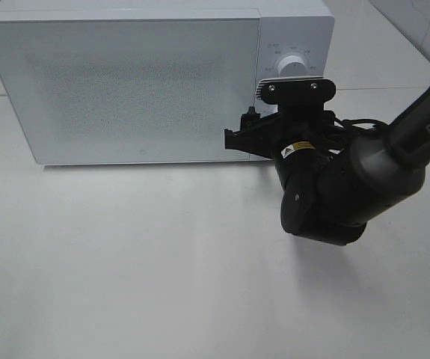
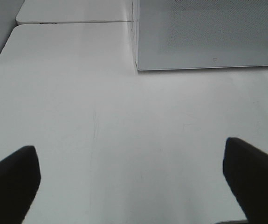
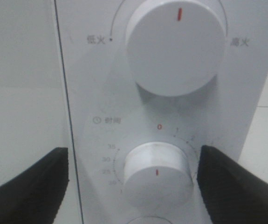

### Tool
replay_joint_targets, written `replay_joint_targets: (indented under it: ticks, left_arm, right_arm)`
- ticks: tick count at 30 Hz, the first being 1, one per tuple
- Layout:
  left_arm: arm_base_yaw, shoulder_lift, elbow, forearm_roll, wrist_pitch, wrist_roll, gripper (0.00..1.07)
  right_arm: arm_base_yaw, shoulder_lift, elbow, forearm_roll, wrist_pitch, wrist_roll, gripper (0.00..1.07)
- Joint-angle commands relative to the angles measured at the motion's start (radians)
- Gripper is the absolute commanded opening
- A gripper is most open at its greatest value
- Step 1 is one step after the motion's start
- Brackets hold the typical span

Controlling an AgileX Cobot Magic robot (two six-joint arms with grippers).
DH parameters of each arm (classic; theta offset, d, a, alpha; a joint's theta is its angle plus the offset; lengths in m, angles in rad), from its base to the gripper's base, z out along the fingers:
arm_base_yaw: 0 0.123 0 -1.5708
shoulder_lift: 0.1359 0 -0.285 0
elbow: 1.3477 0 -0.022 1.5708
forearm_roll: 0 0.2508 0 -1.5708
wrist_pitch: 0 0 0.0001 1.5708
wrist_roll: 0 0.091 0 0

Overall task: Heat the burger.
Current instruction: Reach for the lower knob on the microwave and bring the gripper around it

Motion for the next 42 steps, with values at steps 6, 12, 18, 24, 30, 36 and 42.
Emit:
replay_joint_targets:
  ticks: [6, 12, 18, 24, 30, 36, 42]
  left_arm:
    - [0.003, -0.023, 0.003, 0.000, -0.002, 0.000, 1.00]
    - [0.003, -0.023, 0.003, 0.000, -0.002, 0.000, 1.00]
    - [0.003, -0.023, 0.003, 0.000, -0.002, 0.000, 1.00]
    - [0.003, -0.023, 0.003, 0.000, -0.002, 0.000, 1.00]
    - [0.003, -0.023, 0.003, 0.000, -0.002, 0.000, 1.00]
    - [0.003, -0.023, 0.003, 0.000, -0.002, 0.000, 1.00]
    - [0.003, -0.023, 0.003, 0.000, -0.002, 0.000, 1.00]
  right_arm:
    - [-0.042, 0.002, -0.011, -0.004, -0.085, 0.005, 0.76]
    - [-0.042, 0.002, -0.011, -0.009, -0.071, 0.014, 0.76]
    - [-0.039, 0.002, -0.005, -0.011, -0.067, 0.014, 0.76]
    - [-0.027, 0.002, 0.005, -0.012, -0.072, 0.014, 0.76]
    - [-0.026, 0.002, 0.005, -0.012, -0.071, 0.014, 0.75]
    - [-0.026, 0.002, 0.005, -0.013, -0.071, 0.014, 0.68]
    - [-0.026, 0.002, 0.005, -0.016, -0.060, 0.028, 0.36]
